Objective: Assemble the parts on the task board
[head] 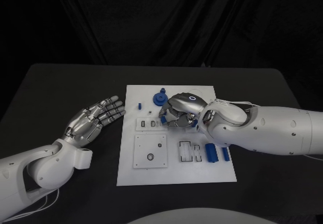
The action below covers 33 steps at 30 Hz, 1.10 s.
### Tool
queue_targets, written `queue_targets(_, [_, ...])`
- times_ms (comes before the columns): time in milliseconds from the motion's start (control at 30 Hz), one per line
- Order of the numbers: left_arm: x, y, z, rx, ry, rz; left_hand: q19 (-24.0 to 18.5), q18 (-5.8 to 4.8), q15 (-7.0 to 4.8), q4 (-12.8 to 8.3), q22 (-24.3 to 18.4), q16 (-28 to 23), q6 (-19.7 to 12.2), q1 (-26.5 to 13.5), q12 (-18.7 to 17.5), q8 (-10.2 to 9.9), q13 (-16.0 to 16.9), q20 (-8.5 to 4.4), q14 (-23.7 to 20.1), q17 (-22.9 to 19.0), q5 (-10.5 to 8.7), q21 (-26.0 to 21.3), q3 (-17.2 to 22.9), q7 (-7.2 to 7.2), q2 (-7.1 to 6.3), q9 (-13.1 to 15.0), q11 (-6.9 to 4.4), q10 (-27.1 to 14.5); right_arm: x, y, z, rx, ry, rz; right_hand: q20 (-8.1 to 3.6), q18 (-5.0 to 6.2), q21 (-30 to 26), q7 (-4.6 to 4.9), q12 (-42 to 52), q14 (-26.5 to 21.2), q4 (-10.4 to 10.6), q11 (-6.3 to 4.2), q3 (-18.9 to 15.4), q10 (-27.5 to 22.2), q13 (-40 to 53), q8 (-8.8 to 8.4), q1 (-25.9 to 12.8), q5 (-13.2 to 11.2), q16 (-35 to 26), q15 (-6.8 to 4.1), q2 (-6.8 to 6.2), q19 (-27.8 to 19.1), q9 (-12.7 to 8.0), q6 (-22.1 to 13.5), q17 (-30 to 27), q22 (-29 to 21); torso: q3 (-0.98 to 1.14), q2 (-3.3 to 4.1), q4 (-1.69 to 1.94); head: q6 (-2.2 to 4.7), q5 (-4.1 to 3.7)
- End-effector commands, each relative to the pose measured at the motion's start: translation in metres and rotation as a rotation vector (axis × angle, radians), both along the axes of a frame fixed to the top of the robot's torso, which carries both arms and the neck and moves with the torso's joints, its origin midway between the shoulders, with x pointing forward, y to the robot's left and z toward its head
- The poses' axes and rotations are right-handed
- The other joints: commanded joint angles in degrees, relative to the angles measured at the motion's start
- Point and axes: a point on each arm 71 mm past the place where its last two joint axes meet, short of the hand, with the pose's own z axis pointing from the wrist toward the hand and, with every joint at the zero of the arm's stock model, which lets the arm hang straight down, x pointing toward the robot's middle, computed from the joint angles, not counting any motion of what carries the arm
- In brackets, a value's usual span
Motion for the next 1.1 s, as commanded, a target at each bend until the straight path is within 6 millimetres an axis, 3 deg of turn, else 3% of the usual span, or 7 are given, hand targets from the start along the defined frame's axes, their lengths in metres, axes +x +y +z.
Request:
queue_targets(33, [-0.0004, 0.0022, 0.0079, -0.079, -0.091, 0.030, 0.13, -0.23, 0.10, 0.04, -0.05, 0.26, 0.35, -0.57, 0.18, 0.19, 0.05, 0.02, 0.31, 0.05, 0.24, 0.27, 0.43, 1.80, -0.02, 0.10, 0.13, 0.32, 0.0006, -0.0003, -0.0030, -0.026, 0.018, -0.018, -0.07, 0.50, -0.75, -0.61, -0.40, 3.36, -0.15, 0.39, -0.30, 1.44, 10.63, 2.39, -0.71, -0.19, -0.37, 0.35, 0.09, -0.65, 4.35, 0.10, 5.39, 4.76, 0.03, 0.00, 0.09, -0.10, 0.01])
queue_targets(400, [0.0001, 0.0024, 0.0076, -0.079, -0.090, 0.030, 0.13, -0.23, 0.10, 0.04, -0.05, 0.26, 0.35, -0.57, 0.18, 0.19, 0.05, 0.02, 0.31, 0.05, 0.24, 0.27, 0.43, 1.80, -0.02, 0.10, 0.13, 0.32, 0.0010, 0.0008, -0.0051, -0.044, 0.035, -0.020, 0.25, 0.72, -2.24, 0.13, -0.96, 3.00, -0.68, 1.02, -0.24, 0.68, 10.05, 1.56, -0.81, 0.03, -1.11, 0.83, 0.12, -1.28, 4.48, -1.86, 4.72, 4.24, -0.06, -0.05, 0.10, -0.47, 0.06])
queue_targets(767, [0.0002, 0.0025, 0.0075, -0.078, -0.090, 0.029, 0.11, -0.22, 0.09, 0.07, -0.06, 0.34, 0.39, -0.69, 0.31, 0.22, 0.06, 0.02, 0.31, 0.05, 0.25, 0.26, 0.67, 1.86, -0.03, 0.10, 0.15, 0.45, 0.0011, 0.0014, -0.0068, -0.061, 0.050, -0.019, 0.92, 0.90, -3.53, 1.23, -1.59, 2.72, -0.88, 1.95, -0.09, -0.22, 9.37, -0.51, -1.31, -0.04, -1.59, 1.61, -0.12, -1.73, 3.75, -4.55, 4.28, 3.88, -0.05, -0.04, 0.02, -0.70, 0.13])
queue_targets(900, [0.0002, 0.0024, 0.0075, -0.078, -0.089, 0.029, 0.11, -0.22, 0.09, 0.07, -0.06, 0.34, 0.39, -0.69, 0.31, 0.22, 0.06, 0.02, 0.31, 0.05, 0.25, 0.26, 0.67, 1.86, -0.03, 0.10, 0.15, 0.45, 0.0014, 0.0014, -0.0073, -0.066, 0.053, -0.019, 1.11, 0.96, -3.87, 1.45, -1.91, 2.63, -0.80, 2.10, -0.10, -0.63, 9.02, -1.20, -1.59, -0.62, -1.74, 1.77, -0.24, -1.84, 3.46, -5.17, 4.13, 3.79, -0.05, -0.04, 0.02, -0.70, 0.09])
queue_targets(1100, [0.0003, 0.0025, 0.0073, -0.077, -0.088, 0.028, 0.11, -0.22, 0.09, 0.07, -0.06, 0.34, 0.39, -0.69, 0.31, 0.22, 0.06, 0.02, 0.31, 0.05, 0.25, 0.26, 0.67, 1.86, -0.03, 0.10, 0.15, 0.45, 0.0021, 0.0010, -0.0079, -0.071, 0.056, -0.019, 1.21, 1.05, -4.23, 1.86, -2.25, 2.54, -0.23, 1.81, -0.52, -1.05, 8.64, -3.71, -2.73, -3.40, -1.86, 1.65, -0.81, -1.84, 2.19, -8.13, 4.02, 3.82, -0.03, -0.04, 0.09, -0.71, 0.00])
